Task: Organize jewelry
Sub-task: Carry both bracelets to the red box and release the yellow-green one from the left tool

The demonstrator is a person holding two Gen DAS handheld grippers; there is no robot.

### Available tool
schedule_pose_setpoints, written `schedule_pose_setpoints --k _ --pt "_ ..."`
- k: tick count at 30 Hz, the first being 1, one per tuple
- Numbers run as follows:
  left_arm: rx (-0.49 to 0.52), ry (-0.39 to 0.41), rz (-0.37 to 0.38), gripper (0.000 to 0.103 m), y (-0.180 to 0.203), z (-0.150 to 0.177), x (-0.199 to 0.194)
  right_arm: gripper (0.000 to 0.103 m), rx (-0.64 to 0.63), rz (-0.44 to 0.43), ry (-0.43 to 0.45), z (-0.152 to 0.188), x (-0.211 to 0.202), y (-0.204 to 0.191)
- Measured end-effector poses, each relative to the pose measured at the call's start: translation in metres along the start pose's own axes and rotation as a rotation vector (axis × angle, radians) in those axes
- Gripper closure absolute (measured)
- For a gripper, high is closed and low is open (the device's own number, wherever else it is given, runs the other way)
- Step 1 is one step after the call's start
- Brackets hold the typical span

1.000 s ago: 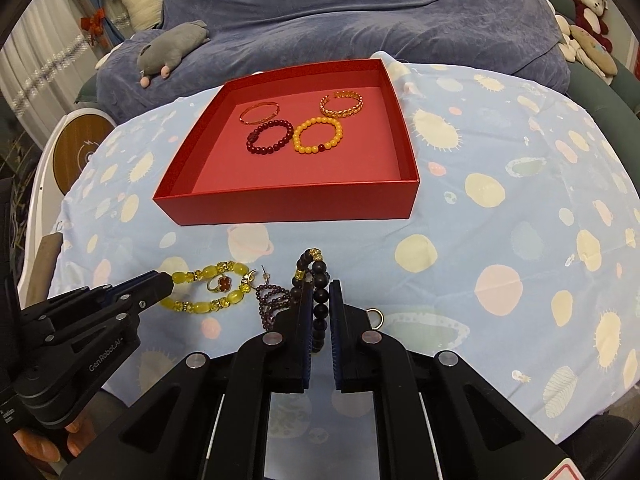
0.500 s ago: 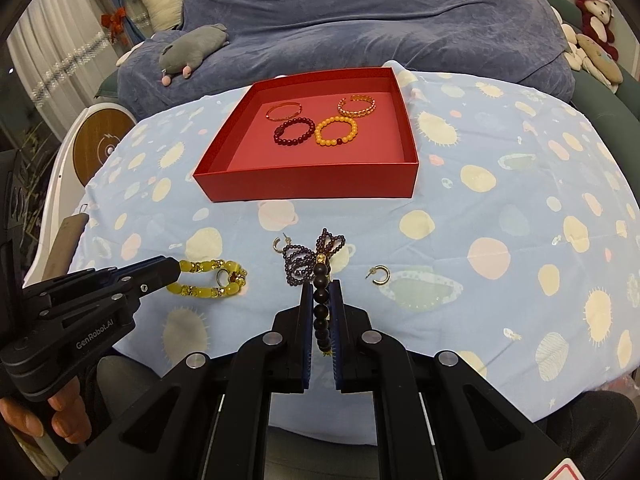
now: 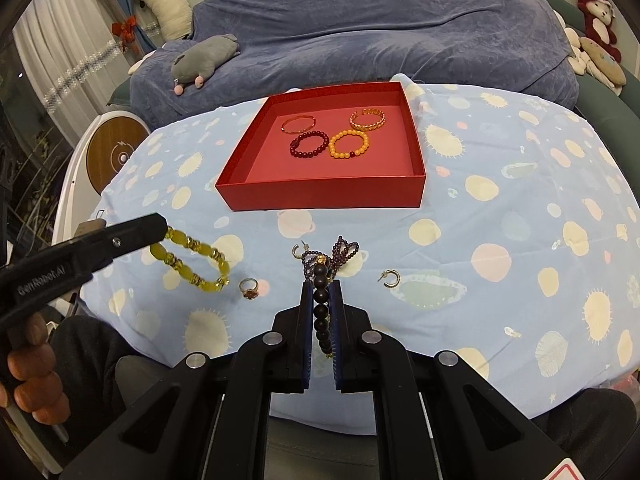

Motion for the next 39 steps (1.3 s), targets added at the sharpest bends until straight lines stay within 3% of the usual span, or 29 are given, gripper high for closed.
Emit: schedule_pose_setpoints --k 6,13,24,31,39 --pt "-0.021 0.006 -0.012 0.094 -0.01 -0.013 -0.001 0.095 0.012 -0.005 -0.01 0.002 0.004 0.002" --pt "-0.076 -0.045 -0.053 0.094 -0.04 0.002 0.016 0.095 0.019 -0.008 -0.023 0.007 0.008 0.004" --pt "-0.081 -0.063 -0.028 0.094 -0.048 0.0 0.013 0.095 0.026 -0.01 -0.023 -0.001 0.015 0.008" --pt "-0.054 -0.046 0.027 0.094 -0.016 -0.03 0.022 0.095 0.027 -0.018 0.019 -0.042 0.022 0.018" --pt "-0.034 0.003 0.133 0.094 0.038 -0.095 0.048 0.095 0.024 -0.011 0.072 -0.113 0.041 0.036"
Point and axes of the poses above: each gripper's, at about its wrist camera, not at the fingertips, and x roughly the way its jaws point, y to its right, z to its underside, the point moved 7 cm from there along x, roughly the way its jaws point, and after that the axes turned 11 degrees about -x, right-handed, at the moved point
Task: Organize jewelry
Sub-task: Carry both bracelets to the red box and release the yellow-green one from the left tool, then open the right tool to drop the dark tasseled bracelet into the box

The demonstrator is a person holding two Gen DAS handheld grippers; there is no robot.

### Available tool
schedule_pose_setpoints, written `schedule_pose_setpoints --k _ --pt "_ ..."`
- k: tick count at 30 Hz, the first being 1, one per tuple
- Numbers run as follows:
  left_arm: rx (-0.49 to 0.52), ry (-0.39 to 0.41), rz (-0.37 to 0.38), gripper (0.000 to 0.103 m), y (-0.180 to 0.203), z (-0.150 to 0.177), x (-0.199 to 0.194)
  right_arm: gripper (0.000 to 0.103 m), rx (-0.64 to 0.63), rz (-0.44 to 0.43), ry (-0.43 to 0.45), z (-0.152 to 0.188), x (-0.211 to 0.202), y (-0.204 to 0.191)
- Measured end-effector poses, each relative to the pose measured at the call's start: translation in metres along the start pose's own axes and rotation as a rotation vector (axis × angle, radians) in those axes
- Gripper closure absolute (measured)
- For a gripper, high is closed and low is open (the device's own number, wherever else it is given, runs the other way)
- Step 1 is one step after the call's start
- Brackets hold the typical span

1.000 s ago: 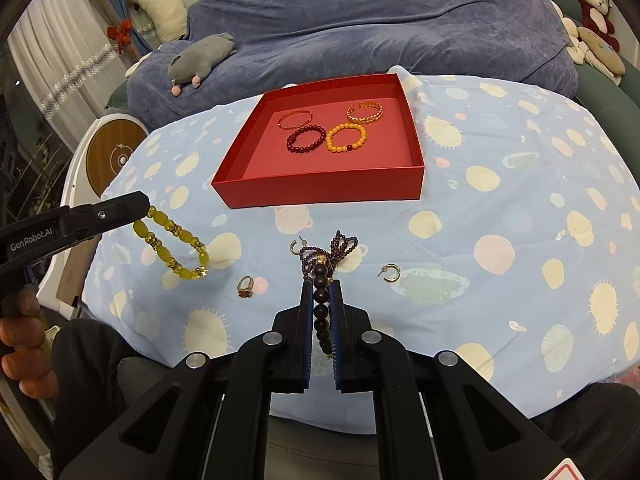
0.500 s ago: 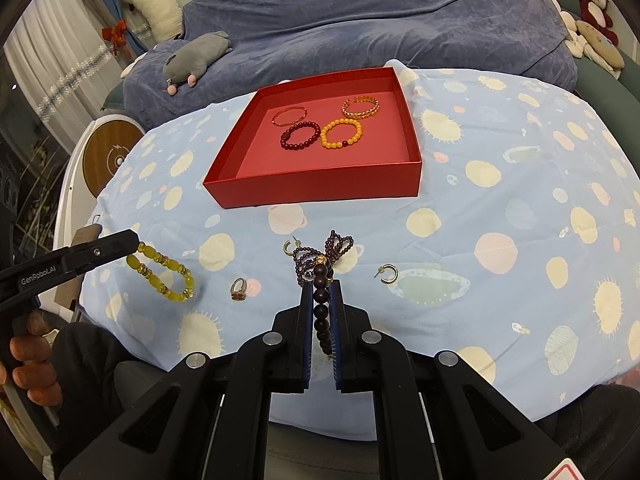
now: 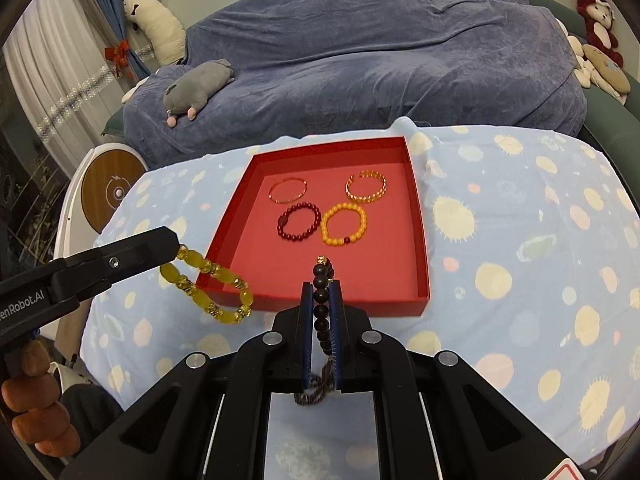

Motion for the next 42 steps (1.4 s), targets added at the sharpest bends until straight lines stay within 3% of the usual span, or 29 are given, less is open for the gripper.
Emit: schedule_pose_setpoints --k 6,11,18,31,34,35,38,42 --pt "-0.088 -0.019 0.049 0.094 -0.016 -0.03 0.042 0.095 0.049 -0.055 -0.016 -0.022 0.038 0.003" --pt "-0.097 -0.102 -0.153 0.094 -0.075 -0.016 0.093 0.095 0.032 -0.025 -0.11 -0.005 0.081 0.008" --pt "-0.086 -0.117 -0.263 0.094 -0.12 -0.002 0.104 0.095 0.054 0.001 -0.154 0.008 0.106 0.023" --pt "0.004 -0.093 -0.321 0.094 -0.114 -0.008 0.122 0.094 0.063 0.041 -0.176 0.009 0.127 0.037" --pt "0.003 -0.067 -0.326 0.093 -0.113 -0.01 0.12 0.08 0.071 0.07 -0.158 0.008 0.123 0.043" --pt "0.001 -0.06 -0.327 0.089 -0.112 -0.012 0.12 0.074 0.078 0.071 -0.153 0.008 0.121 0.045" --pt "0.003 -0.024 -0.325 0.071 -0.109 -0.015 0.113 0.073 0.094 0.07 -0.139 0.007 0.116 0.047" --pt "0.017 -0.009 -0.327 0.069 -0.103 -0.015 0.108 0.073 0.097 0.064 -0.129 0.006 0.109 0.046"
Point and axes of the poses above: each gripper's, at about its wrist camera, not at the fingertips, and x roughly the way its jaws point, y to its right, z to its underside, the point moved 7 cm from there along x, roughly the way its jaws point, and after that the axes turned 11 degrees about -x, right-handed, at the moved point
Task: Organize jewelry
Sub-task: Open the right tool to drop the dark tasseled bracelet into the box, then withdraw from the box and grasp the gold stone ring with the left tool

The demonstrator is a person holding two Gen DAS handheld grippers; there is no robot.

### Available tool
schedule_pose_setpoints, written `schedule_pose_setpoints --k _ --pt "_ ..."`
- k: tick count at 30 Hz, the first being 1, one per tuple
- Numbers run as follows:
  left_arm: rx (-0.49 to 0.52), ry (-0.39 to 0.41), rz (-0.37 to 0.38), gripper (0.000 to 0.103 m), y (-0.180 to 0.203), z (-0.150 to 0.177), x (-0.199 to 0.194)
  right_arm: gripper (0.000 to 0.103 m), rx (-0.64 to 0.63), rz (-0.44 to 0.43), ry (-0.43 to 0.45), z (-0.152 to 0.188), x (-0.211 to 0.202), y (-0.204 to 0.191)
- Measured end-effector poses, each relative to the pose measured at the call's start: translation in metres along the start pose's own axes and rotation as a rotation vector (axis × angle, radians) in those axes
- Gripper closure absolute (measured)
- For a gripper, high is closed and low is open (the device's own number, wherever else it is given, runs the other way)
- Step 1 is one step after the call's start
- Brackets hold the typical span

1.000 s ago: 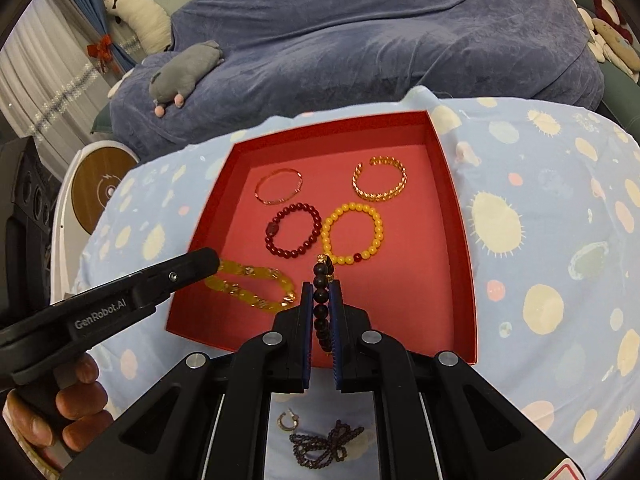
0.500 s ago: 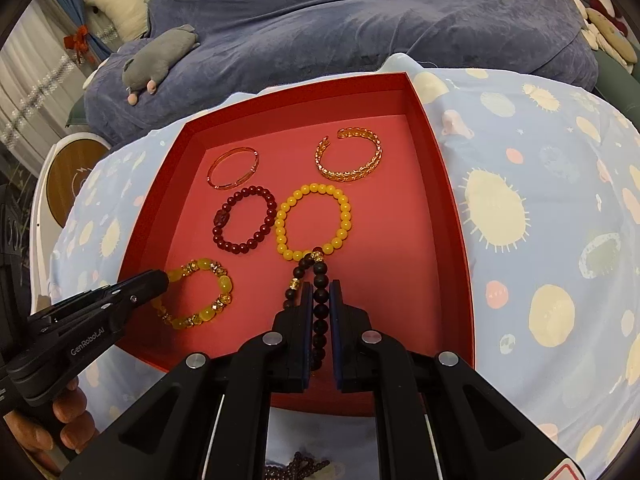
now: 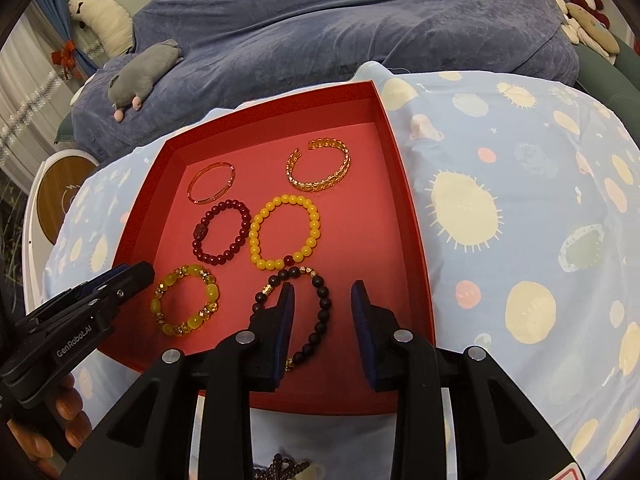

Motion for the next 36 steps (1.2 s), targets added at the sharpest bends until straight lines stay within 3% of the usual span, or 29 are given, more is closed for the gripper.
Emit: schedule_pose_setpoints --k 7,15,30,36 --pt "-0.013 0.02 0.016 0.069 0.001 0.01 -0.025 0.073 0.008 -0.003 0.031 0.009 -0.028 -0.002" --pt "-0.011 0.028 0.018 0.068 -0.005 0.039 -0.059 0.073 0.015 0.013 0.034 0.043 -0.06 -0.004" --pt "0.023 -0.068 0.008 0.062 -0.022 0.141 -0.081 0.073 0.014 0.026 -0.049 0.135 -0.081 -0.011" --pt "0.018 -0.096 0.006 0.057 -0.02 0.162 -0.078 0.073 0.005 0.018 -0.071 0.155 -0.082 -0.018"
Point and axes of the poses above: each gripper's, at about its wrist camera, not at the fingertips, and x roughly the way its jaws point, y to its right, z to its underside, the point moved 7 cm from there along x, roughly the way its jaws point, and after that the axes turned 11 degrees about -x, right-handed, at the moved point
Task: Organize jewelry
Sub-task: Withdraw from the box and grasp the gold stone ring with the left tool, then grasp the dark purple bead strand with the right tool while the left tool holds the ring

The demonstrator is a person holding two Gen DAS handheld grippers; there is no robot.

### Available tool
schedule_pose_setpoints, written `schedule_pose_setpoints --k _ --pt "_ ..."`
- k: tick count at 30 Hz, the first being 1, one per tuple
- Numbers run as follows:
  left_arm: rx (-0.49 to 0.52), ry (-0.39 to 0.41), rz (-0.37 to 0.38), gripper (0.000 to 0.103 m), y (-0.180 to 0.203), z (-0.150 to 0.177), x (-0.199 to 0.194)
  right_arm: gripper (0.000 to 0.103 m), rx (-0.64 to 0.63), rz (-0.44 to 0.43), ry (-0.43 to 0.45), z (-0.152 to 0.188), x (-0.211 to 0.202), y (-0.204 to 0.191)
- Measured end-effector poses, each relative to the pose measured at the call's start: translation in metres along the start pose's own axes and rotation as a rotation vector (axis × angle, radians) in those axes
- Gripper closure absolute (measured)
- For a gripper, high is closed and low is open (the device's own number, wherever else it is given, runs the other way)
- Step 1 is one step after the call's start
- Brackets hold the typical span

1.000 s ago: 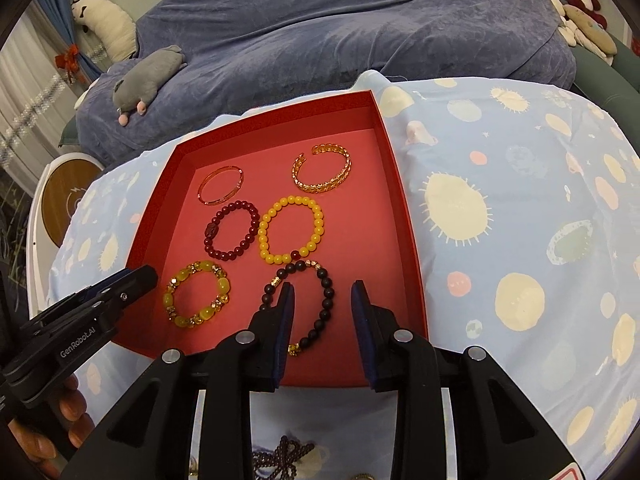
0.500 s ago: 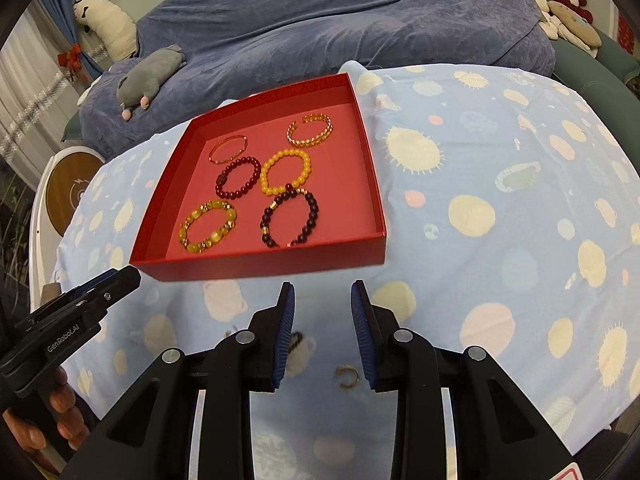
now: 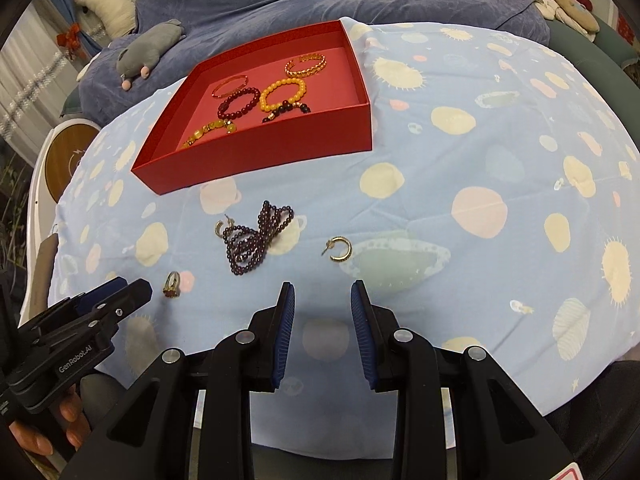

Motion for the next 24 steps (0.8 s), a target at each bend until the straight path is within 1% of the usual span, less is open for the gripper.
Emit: schedule_pose_setpoints --k 7,10,11,14,15,17,19,21,24 --pt "-0.006 -0.018 -0.011 0.057 0.007 0.007 0.014 0.073 -0.015 -0.004 0.004 -0.001 -0.002 -0.005" --pt "-0.014 -0.026 -0.02 0.064 0.007 0.007 0.021 0.073 -0.016 -0.007 0.002 -0.001 -0.001 -0.006" --pt "-0.016 -0.028 -0.022 0.068 0.006 0.008 0.023 0.073 -0.017 -0.006 0.002 -0.001 -0.001 -0.006" --pt "-0.001 -0.015 -0.034 0.071 0.007 0.006 0.024 0.073 -0.02 -0.01 -0.002 -0.001 0.0 -0.007" --pt "0.003 -0.016 -0.036 0.074 0.007 0.006 0.024 0.073 -0.021 -0.012 -0.003 -0.001 0.001 -0.008" --pt "0.006 -0.021 -0.027 0.081 0.006 0.006 0.024 0.073 -0.024 -0.015 -0.003 -0.001 0.001 -0.01" --pt "0.004 -0.025 -0.019 0.083 0.003 0.006 0.023 0.073 -0.026 -0.018 -0.002 -0.002 0.002 -0.011" --pt "0.0 -0.026 -0.014 0.089 0.0 0.007 0.021 0.073 -0.024 -0.022 -0.002 -0.002 0.002 -0.012" --pt "-0.009 -0.028 -0.008 0.089 -0.003 0.007 0.018 0.073 -0.023 -0.031 -0.002 -0.003 0.004 -0.014"
Point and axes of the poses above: each gripper's, at about its wrist camera, not at the fingertips, and x roughly the way its jaws point, y to its right, z to its underside, the point moved 7 cm from there along x, roughly the way its jaws point, and after that the axes turned 11 degrees about -x, right-handed, at the moved point
